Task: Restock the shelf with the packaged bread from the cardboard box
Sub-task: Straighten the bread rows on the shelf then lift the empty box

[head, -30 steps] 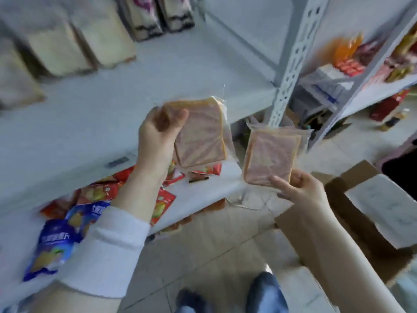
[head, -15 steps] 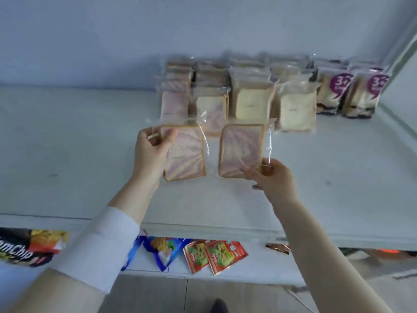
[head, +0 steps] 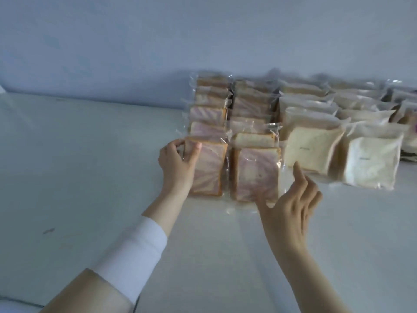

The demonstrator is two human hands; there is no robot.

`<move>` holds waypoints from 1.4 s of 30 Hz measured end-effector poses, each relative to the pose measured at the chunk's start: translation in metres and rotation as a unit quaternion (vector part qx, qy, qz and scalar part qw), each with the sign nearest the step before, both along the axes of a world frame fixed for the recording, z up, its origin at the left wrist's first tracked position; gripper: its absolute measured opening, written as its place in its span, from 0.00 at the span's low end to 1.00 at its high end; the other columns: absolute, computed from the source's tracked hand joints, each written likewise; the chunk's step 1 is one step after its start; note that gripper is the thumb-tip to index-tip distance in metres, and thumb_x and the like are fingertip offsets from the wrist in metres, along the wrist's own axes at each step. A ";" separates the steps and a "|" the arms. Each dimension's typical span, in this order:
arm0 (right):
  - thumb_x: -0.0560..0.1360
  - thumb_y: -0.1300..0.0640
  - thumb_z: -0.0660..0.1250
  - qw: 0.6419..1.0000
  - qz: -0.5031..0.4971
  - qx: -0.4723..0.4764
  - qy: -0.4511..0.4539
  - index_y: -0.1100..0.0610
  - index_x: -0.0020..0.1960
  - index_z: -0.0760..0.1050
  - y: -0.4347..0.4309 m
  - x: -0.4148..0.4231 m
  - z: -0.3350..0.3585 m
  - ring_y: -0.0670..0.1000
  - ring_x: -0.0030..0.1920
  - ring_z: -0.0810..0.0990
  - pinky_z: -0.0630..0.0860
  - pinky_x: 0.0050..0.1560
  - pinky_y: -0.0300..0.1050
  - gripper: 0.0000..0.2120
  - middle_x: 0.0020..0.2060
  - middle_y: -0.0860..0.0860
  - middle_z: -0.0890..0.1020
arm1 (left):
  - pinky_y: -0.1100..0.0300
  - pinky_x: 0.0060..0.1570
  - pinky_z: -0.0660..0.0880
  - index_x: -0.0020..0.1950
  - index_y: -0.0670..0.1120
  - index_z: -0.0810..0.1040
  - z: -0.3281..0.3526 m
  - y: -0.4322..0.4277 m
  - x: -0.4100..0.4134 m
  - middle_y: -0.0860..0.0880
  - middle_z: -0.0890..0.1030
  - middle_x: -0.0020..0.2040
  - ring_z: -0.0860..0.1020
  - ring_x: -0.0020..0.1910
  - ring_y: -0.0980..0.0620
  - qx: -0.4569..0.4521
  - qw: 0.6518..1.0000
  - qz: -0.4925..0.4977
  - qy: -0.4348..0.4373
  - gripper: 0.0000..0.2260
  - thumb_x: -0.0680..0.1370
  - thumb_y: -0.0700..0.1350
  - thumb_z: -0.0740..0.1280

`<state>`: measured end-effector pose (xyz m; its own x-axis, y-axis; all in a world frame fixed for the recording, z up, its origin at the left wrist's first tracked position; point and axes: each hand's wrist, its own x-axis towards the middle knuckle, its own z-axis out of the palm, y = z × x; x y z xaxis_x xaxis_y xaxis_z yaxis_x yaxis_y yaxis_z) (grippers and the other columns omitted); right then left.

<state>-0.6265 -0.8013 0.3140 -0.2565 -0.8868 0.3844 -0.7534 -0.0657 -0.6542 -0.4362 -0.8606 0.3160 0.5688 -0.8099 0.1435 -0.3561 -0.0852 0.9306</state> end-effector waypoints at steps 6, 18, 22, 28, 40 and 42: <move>0.57 0.52 0.80 0.965 0.118 -0.087 0.216 0.51 0.65 0.73 0.013 0.069 0.009 0.61 0.64 0.62 0.70 0.59 0.58 0.37 0.68 0.62 0.66 | 0.62 0.64 0.63 0.71 0.43 0.62 0.005 -0.012 0.031 0.44 0.66 0.69 0.67 0.66 0.51 0.002 0.992 -0.108 0.060 0.28 0.75 0.52 0.66; 0.69 0.68 0.59 0.945 -0.010 -0.026 0.327 0.61 0.62 0.75 -0.035 0.134 0.008 0.62 0.61 0.76 0.78 0.51 0.49 0.23 0.65 0.66 0.72 | 0.72 0.58 0.69 0.70 0.44 0.58 0.001 -0.049 0.047 0.47 0.72 0.62 0.73 0.59 0.58 -0.069 0.936 -0.314 0.146 0.26 0.76 0.38 0.65; 0.71 0.70 0.59 0.951 -0.040 -0.021 0.306 0.66 0.61 0.76 -0.053 0.149 0.007 0.63 0.58 0.78 0.79 0.50 0.47 0.19 0.63 0.69 0.73 | 0.73 0.58 0.69 0.66 0.50 0.58 -0.002 -0.057 0.044 0.50 0.71 0.63 0.72 0.58 0.64 -0.093 0.928 -0.320 0.167 0.22 0.77 0.41 0.64; 0.62 0.76 0.70 0.964 -0.023 -0.034 0.261 0.67 0.59 0.76 -0.057 0.146 -0.001 0.68 0.62 0.74 0.79 0.52 0.54 0.25 0.65 0.72 0.68 | 0.67 0.66 0.63 0.72 0.47 0.58 0.002 -0.081 0.050 0.51 0.65 0.70 0.66 0.67 0.60 -0.085 0.928 -0.274 0.238 0.28 0.77 0.60 0.53; 0.62 0.70 0.77 0.980 -0.002 -0.068 0.185 0.62 0.65 0.71 -0.071 0.138 -0.012 0.70 0.63 0.71 0.77 0.55 0.57 0.33 0.65 0.72 0.67 | 0.45 0.65 0.70 0.66 0.42 0.72 0.011 -0.105 0.032 0.38 0.77 0.62 0.76 0.62 0.42 0.013 0.829 -0.307 0.468 0.39 0.74 0.69 0.43; 0.63 0.73 0.74 0.982 -0.010 -0.078 0.172 0.59 0.64 0.66 -0.073 0.140 -0.011 0.69 0.61 0.73 0.79 0.51 0.56 0.33 0.64 0.71 0.69 | 0.56 0.52 0.79 0.57 0.44 0.79 0.003 -0.100 0.034 0.43 0.83 0.53 0.81 0.54 0.48 0.001 0.832 -0.328 0.448 0.36 0.76 0.66 0.40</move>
